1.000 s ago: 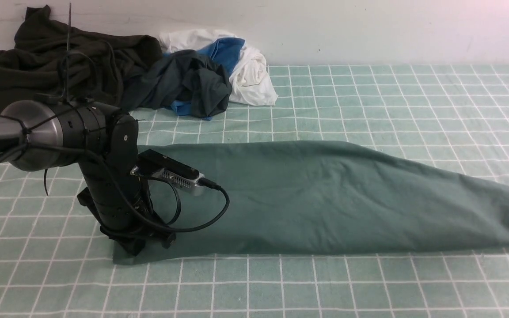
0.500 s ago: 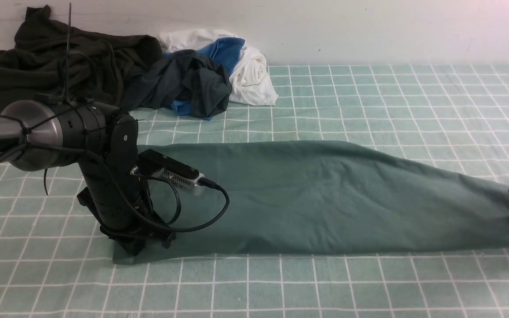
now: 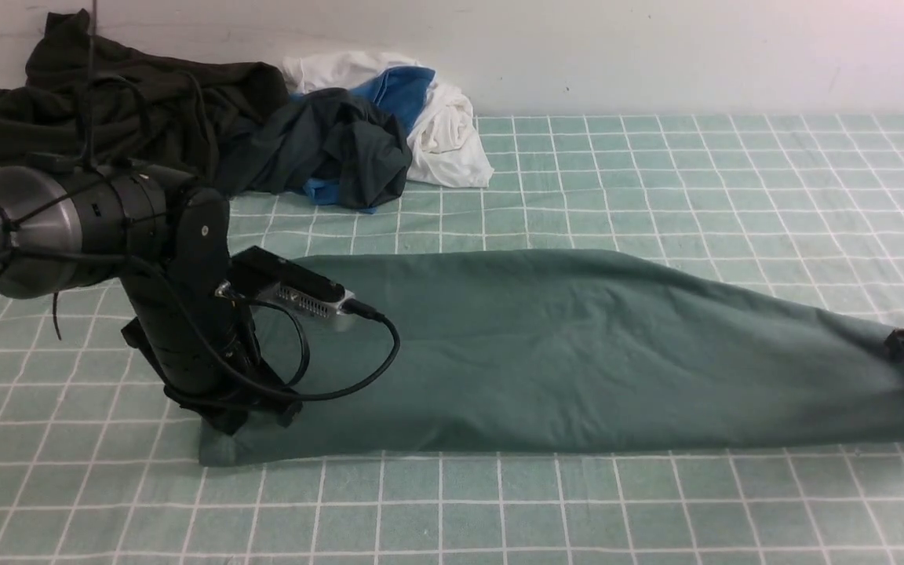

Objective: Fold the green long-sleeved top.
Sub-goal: Use the right arm to clamp the right edge of the fabric, then use the right arm to drag the right edge of the fabric to the left and folds it over the left edge

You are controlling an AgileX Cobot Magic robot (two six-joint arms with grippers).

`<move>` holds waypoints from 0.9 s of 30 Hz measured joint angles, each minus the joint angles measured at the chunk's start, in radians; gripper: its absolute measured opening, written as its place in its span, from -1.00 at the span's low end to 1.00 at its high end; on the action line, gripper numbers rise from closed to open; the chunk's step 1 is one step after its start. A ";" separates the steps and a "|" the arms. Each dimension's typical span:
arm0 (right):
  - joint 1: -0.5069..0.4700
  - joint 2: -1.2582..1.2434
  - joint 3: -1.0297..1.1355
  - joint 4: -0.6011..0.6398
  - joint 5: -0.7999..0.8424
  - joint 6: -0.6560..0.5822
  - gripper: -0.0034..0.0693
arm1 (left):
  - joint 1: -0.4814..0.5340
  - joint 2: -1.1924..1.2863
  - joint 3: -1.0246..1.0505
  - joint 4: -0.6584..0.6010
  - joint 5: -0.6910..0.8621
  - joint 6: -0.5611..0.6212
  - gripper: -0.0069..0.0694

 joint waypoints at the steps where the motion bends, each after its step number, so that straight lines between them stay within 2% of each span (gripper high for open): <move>1: 0.001 -0.021 -0.014 -0.024 0.017 0.020 -0.86 | 0.000 -0.035 0.000 0.002 0.012 0.000 -0.83; 6: 0.040 -0.175 -0.117 -0.083 0.085 0.072 -0.87 | 0.001 -0.215 0.000 0.004 0.067 0.000 -0.83; 10: 0.236 -0.311 -0.247 -0.048 0.127 0.048 -0.87 | 0.001 -0.401 0.000 0.004 0.089 0.000 -0.83; 11: 0.249 -0.319 -0.253 -0.042 0.129 0.047 -0.87 | 0.001 -0.418 0.000 0.004 0.091 0.000 -0.83; 13: 0.447 -0.338 -0.330 0.003 0.136 0.039 -0.87 | 0.002 -0.527 0.000 0.004 0.103 0.000 -0.83; 15: 0.546 -0.324 -0.356 0.023 0.135 0.039 -0.87 | 0.002 -0.579 0.000 0.004 0.119 0.000 -0.83; 16: 0.625 -0.297 -0.371 0.038 0.120 0.039 -0.87 | 0.002 -0.628 0.001 0.004 0.134 0.000 -0.83; 17: 0.650 -0.292 -0.375 0.040 0.116 0.039 -0.87 | 0.002 -0.635 0.001 0.004 0.137 0.000 -0.83; 18: 0.740 -0.243 -0.380 0.059 0.072 0.039 -0.87 | 0.002 -0.685 0.001 0.004 0.152 0.000 -0.83; 19: 0.790 -0.206 -0.381 0.074 0.036 0.041 -0.87 | 0.002 -0.714 0.001 0.004 0.156 -0.001 -0.83; 20: 0.790 -0.198 -0.381 0.077 0.029 0.041 -0.87 | 0.002 -0.720 0.001 0.004 0.156 -0.001 -0.83; 22: 0.899 -0.089 -0.381 0.128 -0.092 0.052 -0.87 | 0.002 -0.786 0.001 0.000 0.166 -0.001 -0.83; 25: 0.969 0.030 -0.394 0.191 -0.202 0.056 -0.83 | 0.002 -0.846 0.009 -0.002 0.180 -0.009 -0.83; 27: 0.997 0.104 -0.421 0.230 -0.261 0.056 -0.72 | 0.002 -0.889 0.029 -0.003 0.200 -0.017 -0.83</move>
